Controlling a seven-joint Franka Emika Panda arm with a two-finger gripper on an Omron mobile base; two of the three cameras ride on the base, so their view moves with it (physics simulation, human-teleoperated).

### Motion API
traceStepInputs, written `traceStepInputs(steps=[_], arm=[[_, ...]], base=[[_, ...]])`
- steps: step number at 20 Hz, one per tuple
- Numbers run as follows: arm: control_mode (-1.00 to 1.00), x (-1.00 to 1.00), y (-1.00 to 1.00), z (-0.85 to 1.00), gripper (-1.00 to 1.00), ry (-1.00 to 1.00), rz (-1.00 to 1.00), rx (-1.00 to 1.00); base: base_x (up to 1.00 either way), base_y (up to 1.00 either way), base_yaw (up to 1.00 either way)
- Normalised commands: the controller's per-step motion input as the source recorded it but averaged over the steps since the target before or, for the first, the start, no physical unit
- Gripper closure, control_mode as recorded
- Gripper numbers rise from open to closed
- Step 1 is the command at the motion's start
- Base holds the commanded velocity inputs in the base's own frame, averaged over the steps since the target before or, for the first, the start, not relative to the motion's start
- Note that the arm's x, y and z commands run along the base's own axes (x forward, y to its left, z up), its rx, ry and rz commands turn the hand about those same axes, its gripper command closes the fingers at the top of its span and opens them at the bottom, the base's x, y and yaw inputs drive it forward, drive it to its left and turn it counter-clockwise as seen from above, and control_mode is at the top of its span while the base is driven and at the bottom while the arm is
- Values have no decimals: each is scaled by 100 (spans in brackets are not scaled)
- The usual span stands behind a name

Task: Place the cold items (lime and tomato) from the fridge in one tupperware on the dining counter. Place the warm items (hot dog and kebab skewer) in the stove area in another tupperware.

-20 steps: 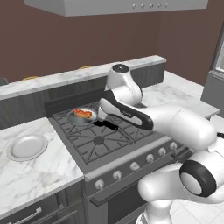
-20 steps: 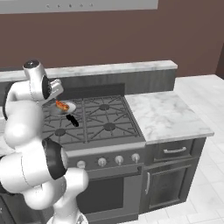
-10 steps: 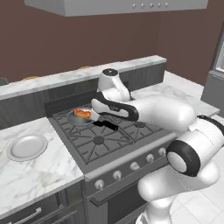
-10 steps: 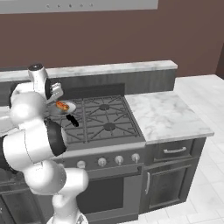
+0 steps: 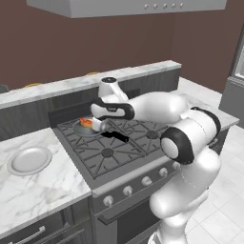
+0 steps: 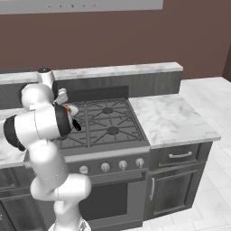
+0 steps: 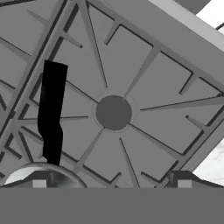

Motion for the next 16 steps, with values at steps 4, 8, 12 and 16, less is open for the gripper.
traceStepInputs(steps=[4,8,12,16], arm=[[-100,57,8,-27,-100,10,0,-3],[-100,38,0,-40,-100,2,0,-2],[-100,37,0,-30,-100,0,0,-1],[-100,45,2,-28,-100,0,0,0]], base=[[0,0,0],[0,0,0],[0,0,0],[0,0,0]])
